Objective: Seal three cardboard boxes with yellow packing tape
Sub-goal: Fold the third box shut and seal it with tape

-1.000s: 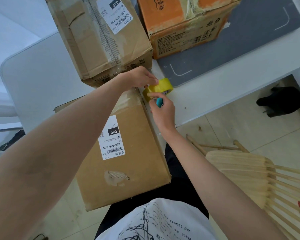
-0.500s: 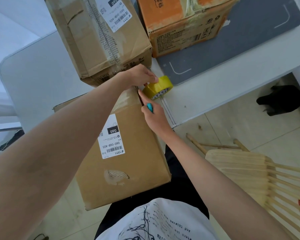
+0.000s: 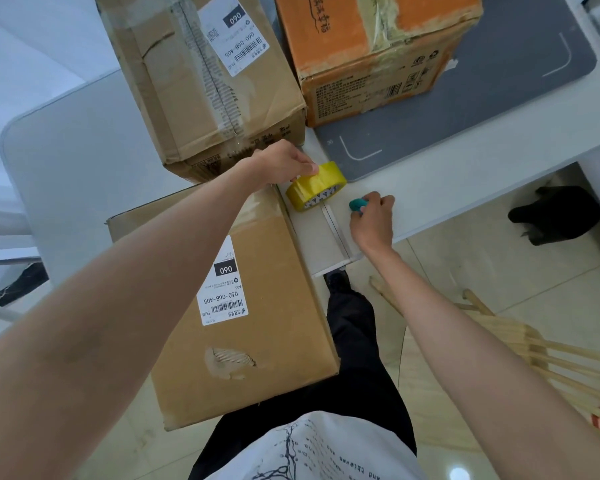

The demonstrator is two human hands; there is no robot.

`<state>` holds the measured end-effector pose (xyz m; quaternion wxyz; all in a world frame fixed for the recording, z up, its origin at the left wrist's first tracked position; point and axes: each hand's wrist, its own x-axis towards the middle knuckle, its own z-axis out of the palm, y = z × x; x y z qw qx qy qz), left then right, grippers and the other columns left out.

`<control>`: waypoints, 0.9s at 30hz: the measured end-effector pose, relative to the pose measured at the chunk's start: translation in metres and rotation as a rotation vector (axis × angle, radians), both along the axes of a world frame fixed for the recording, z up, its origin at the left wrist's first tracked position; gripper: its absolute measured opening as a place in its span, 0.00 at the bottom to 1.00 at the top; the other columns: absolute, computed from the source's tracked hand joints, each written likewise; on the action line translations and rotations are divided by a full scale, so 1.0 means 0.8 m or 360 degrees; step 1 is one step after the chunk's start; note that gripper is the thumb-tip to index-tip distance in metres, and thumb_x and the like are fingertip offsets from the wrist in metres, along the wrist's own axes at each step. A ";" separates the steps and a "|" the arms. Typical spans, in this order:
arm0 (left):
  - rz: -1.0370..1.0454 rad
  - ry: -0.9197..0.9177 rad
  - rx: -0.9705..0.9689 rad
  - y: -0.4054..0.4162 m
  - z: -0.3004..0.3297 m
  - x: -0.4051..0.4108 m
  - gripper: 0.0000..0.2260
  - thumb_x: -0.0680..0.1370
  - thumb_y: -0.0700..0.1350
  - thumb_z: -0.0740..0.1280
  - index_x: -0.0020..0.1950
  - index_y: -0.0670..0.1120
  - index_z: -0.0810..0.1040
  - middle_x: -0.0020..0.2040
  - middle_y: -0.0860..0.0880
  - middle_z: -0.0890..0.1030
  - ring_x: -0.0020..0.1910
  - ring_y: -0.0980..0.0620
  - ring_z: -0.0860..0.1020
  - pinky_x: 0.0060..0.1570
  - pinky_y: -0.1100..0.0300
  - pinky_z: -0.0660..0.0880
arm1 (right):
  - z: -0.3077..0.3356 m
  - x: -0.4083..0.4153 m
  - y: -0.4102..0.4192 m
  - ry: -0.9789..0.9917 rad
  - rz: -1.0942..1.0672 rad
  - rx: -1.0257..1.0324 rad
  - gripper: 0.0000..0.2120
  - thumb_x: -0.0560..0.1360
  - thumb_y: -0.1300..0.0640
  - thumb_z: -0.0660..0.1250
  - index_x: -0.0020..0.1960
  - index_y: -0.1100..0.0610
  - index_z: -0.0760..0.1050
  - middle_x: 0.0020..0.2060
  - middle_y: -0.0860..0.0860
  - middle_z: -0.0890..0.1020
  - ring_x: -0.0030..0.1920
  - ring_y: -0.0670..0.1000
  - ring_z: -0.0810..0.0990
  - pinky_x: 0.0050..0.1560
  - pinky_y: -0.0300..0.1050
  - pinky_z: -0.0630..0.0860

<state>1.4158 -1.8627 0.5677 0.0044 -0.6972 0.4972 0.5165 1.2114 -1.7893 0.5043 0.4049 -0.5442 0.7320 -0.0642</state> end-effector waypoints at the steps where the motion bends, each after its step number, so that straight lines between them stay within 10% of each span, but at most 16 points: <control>1: -0.0004 -0.0013 -0.0006 0.000 -0.001 0.000 0.15 0.79 0.57 0.70 0.60 0.50 0.84 0.44 0.60 0.80 0.48 0.54 0.77 0.73 0.41 0.65 | 0.000 -0.001 -0.002 -0.0003 0.0002 -0.0001 0.14 0.81 0.64 0.62 0.65 0.63 0.69 0.64 0.60 0.68 0.56 0.61 0.77 0.50 0.52 0.75; 16: -0.0140 -0.0288 -0.0152 0.007 0.012 -0.010 0.17 0.81 0.62 0.64 0.63 0.55 0.83 0.55 0.55 0.82 0.62 0.50 0.76 0.73 0.46 0.59 | 0.033 0.008 -0.032 -0.0033 0.0147 -0.0411 0.29 0.74 0.72 0.66 0.70 0.52 0.69 0.67 0.55 0.66 0.41 0.54 0.76 0.35 0.44 0.69; 22: -0.0275 -0.0357 -0.0256 0.012 0.018 -0.012 0.14 0.81 0.60 0.64 0.60 0.56 0.84 0.51 0.55 0.81 0.58 0.49 0.75 0.65 0.48 0.58 | 0.072 0.037 -0.068 -0.0112 0.0903 -0.0237 0.33 0.75 0.67 0.70 0.76 0.51 0.66 0.73 0.52 0.67 0.61 0.56 0.77 0.49 0.46 0.71; 27: -0.0492 -0.0337 -0.0425 0.023 0.037 -0.012 0.12 0.80 0.59 0.67 0.59 0.57 0.85 0.53 0.57 0.83 0.61 0.49 0.73 0.66 0.50 0.57 | 0.095 0.034 -0.080 -0.0038 0.1082 0.0079 0.20 0.71 0.57 0.75 0.62 0.56 0.77 0.54 0.53 0.73 0.56 0.60 0.78 0.49 0.51 0.72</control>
